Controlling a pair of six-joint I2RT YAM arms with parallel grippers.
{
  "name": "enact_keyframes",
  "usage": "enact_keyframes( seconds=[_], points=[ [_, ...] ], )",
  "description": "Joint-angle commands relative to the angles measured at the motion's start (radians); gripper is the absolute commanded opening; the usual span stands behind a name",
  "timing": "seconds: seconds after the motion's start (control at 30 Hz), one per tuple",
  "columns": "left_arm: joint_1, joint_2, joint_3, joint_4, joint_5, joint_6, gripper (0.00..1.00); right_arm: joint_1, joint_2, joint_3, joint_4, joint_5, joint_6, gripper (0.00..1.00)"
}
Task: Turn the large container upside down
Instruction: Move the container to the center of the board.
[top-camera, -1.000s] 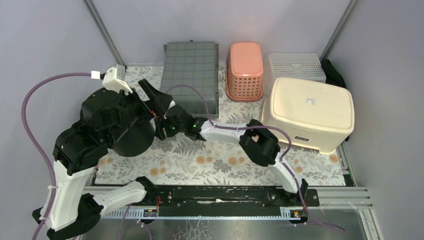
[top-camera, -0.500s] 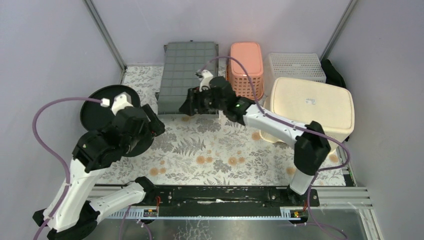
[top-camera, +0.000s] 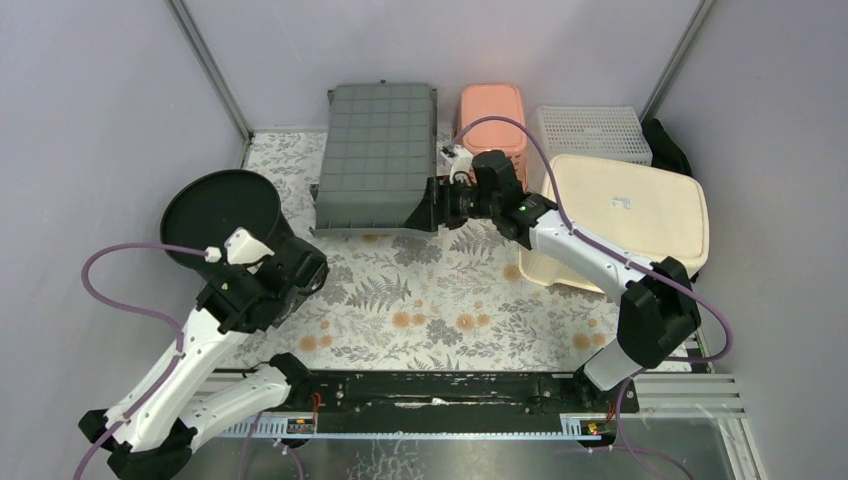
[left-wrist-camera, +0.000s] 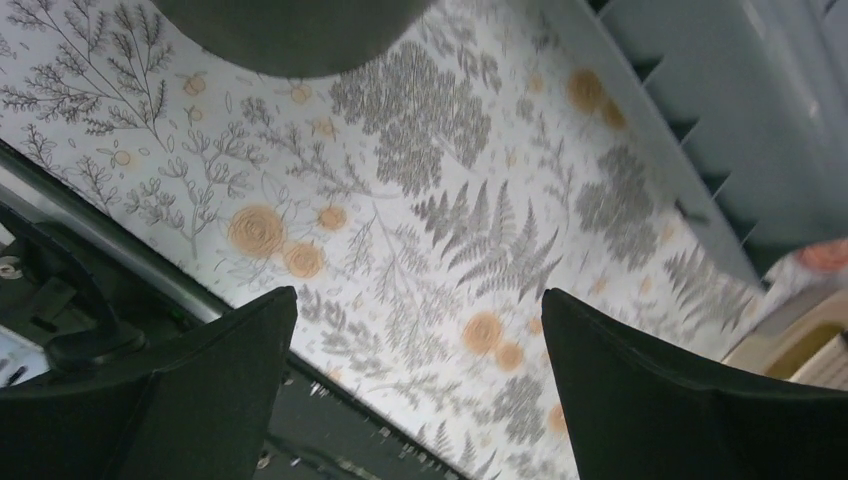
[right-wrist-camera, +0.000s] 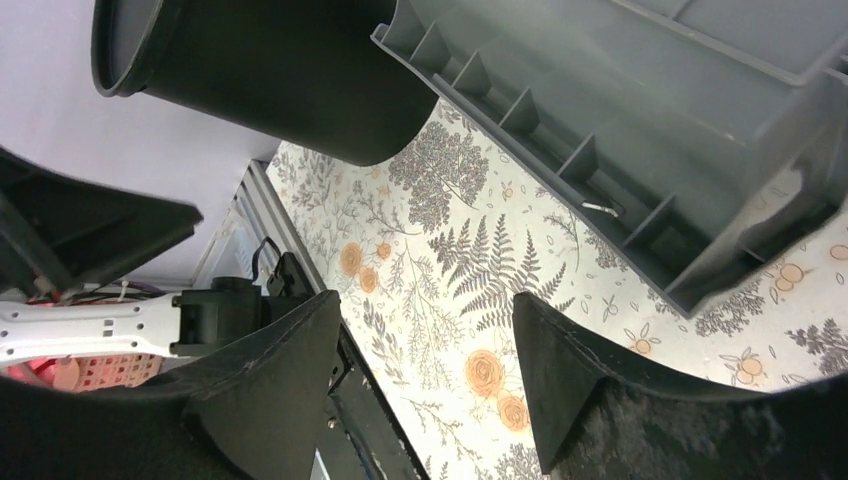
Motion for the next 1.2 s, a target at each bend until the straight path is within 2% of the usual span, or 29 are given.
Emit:
enact_keyframes(
  seconds=[0.0,0.1,0.13,0.17,0.23,0.37,0.47,0.53,0.8,0.9,1.0,1.17],
  points=[
    [-0.001,0.021,-0.013,0.011,-0.248,-0.240,1.00,-0.056,-0.063,-0.033,0.018,-0.105,-0.003,0.71],
    [0.020,0.069,0.013,-0.001,-0.334,-0.241,1.00,-0.079,-0.075,-0.051,0.006,-0.128,-0.010,0.72],
    [0.040,0.082,0.019,0.022,-0.341,-0.202,1.00,-0.083,-0.078,-0.057,0.001,-0.128,-0.014,0.72],
    [0.075,0.092,0.020,0.089,-0.325,-0.096,1.00,-0.086,-0.077,-0.059,-0.004,-0.130,-0.016,0.71],
    [0.187,0.109,0.006,0.278,-0.238,0.144,1.00,-0.090,-0.073,-0.061,-0.006,-0.145,-0.016,0.72],
    [0.510,0.130,-0.071,0.475,-0.070,0.462,1.00,-0.091,-0.064,-0.062,-0.008,-0.154,-0.016,0.72],
    [0.713,0.136,-0.123,0.616,0.052,0.567,1.00,-0.093,-0.054,-0.063,-0.005,-0.161,-0.011,0.72],
    [0.770,0.176,-0.130,0.689,0.086,0.599,1.00,-0.093,-0.043,-0.061,-0.006,-0.169,-0.003,0.72],
    [0.814,0.398,-0.130,1.082,0.312,0.819,1.00,-0.094,-0.038,-0.046,-0.056,-0.161,-0.020,0.72],
    [0.856,0.501,-0.089,1.142,0.389,0.873,1.00,-0.096,-0.041,-0.042,-0.090,-0.143,-0.040,0.72],
    [0.956,0.594,-0.074,1.236,0.571,0.846,1.00,-0.101,-0.044,-0.041,-0.115,-0.129,-0.051,0.72],
    [0.979,0.748,0.055,1.270,0.612,0.858,1.00,-0.102,-0.039,-0.030,-0.142,-0.110,-0.059,0.73]
  ],
)
